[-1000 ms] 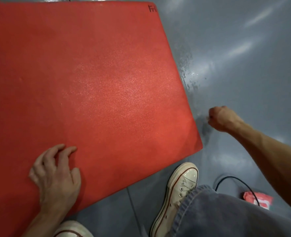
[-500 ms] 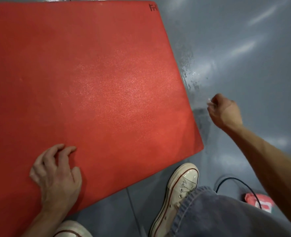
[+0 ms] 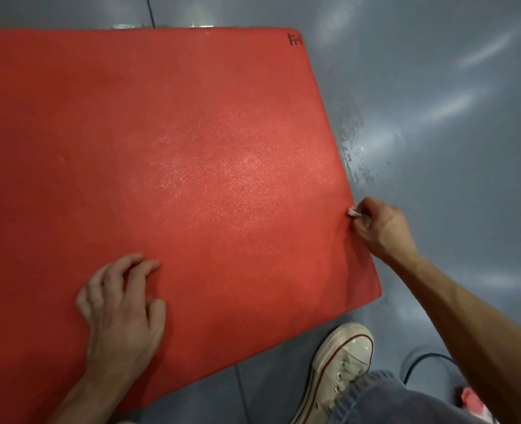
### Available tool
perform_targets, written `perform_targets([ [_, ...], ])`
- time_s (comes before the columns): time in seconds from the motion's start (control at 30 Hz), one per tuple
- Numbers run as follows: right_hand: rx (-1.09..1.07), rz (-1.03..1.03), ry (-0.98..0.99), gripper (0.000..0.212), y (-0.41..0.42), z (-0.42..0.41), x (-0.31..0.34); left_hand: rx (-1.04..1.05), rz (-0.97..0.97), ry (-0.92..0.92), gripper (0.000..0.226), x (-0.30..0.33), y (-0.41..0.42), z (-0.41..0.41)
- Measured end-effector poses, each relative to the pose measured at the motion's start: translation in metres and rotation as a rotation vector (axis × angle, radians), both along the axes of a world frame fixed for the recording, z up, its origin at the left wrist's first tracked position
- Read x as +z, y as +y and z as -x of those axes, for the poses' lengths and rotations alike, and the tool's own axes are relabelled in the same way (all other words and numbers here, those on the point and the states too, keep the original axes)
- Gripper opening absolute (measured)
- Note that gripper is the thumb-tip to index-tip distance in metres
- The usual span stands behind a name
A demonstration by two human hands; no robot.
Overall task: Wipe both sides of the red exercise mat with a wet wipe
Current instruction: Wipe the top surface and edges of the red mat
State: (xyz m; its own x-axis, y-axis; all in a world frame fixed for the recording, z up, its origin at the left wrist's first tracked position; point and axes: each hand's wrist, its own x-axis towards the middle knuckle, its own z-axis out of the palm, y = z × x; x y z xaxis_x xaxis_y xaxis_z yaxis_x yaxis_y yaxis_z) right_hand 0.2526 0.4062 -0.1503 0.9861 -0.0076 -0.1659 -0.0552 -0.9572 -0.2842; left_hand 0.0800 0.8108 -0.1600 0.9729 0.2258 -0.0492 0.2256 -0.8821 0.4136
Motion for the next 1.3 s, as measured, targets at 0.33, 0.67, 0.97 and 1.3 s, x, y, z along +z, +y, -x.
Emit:
perform_targets([
  [0.33, 0.045, 0.035, 0.116, 0.033, -0.009, 0.017, 0.025, 0.015, 0.053, 0.003, 0.05, -0.003, -0.005, -0.016],
  [0.67, 0.002, 0.603, 0.464, 0.03, -0.028, -0.017, 0.029, 0.003, 0.048, 0.03, 0.048, -0.003, -0.001, -0.013],
  [0.97, -0.13, -0.106, -0.004, 0.025, 0.005, -0.024, 0.024, 0.011, 0.032, 0.016, 0.048, -0.005, -0.004, -0.015],
  [1.3, 0.061, 0.202, 0.118, 0.013, 0.001, -0.022, 0.01, 0.005, 0.038, 0.018, 0.048, -0.006, -0.003, -0.014],
])
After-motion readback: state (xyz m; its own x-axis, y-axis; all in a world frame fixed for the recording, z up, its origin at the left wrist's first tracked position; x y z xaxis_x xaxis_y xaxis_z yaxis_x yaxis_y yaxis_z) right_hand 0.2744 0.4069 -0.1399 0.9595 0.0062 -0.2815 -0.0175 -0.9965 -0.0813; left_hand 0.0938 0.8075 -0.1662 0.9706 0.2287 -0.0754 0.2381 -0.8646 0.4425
